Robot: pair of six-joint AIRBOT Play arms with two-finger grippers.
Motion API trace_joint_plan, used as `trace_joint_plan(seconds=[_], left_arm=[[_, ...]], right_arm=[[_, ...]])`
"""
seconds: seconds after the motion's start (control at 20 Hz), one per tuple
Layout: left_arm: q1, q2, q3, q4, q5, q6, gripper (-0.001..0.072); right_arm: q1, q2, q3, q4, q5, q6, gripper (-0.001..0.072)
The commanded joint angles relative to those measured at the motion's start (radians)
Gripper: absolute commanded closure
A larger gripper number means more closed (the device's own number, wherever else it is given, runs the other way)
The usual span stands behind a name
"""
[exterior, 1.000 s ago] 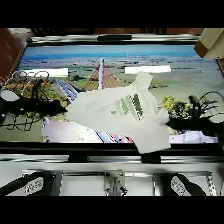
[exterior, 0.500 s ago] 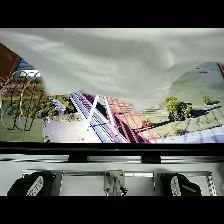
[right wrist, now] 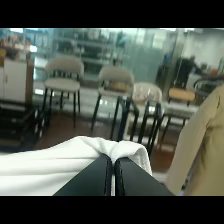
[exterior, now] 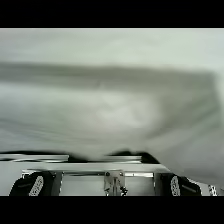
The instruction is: Fold the shirts.
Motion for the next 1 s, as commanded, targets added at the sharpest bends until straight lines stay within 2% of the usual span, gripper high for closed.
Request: trace_joint_plan(seconds=[0.0,0.1,0.15,0.3,0.4,0.45,0.6,0.7,0.8,0.95], left_arm=[[0.005,-0.063,-0.129,0.073,-0.214,-0.012,0.0675],[0.005,-0.136,-0.269,0.071,-0.236,-0.012,0.0675],[0.005,-0.179,-0.338,0.071,-0.232,-0.011,0.0675],[-0.005,-0.391,-0.497,0.069,-0.219,0.038,0.0675],[-0.02,-0.581,-0.505,0.068,-0.211,0.106,0.0675],[-0.026,-0.679,-0.49,0.066,-0.185,0.112,0.0675],[-0.027,-0.911,-0.393,0.022,-0.07,0.111,0.0675],[-0.027,-1.012,-0.316,-0.042,0.05,0.112,0.0675],[-0.028,-1.075,-0.267,-0.127,0.21,0.112,0.0675],[-0.04,-1.132,-0.253,-0.226,0.434,0.112,0.0675]], right_arm=[[0.0,-0.13,-0.006,-0.057,0.342,-0.018,0.0641],[0.0,-0.251,-0.069,-0.028,0.454,-0.039,0.0641],[0.0,-0.306,-0.12,-0.008,0.443,-0.042,0.0641],[0.026,-0.507,-0.265,0.031,0.331,-0.054,0.0641],[0.121,-0.666,-0.288,0.041,0.233,-0.054,0.0641],[0.183,-0.742,-0.288,0.038,0.143,-0.054,0.0641],[0.315,-0.917,-0.288,-0.011,-0.224,0.041,0.0641],[0.353,-0.998,-0.288,-0.013,-0.411,0.088,0.0641],[0.37,-1.059,-0.288,-0.007,-0.517,0.126,0.0641],[0.37,-1.125,-0.289,-0.005,-0.544,0.172,0.0641]])
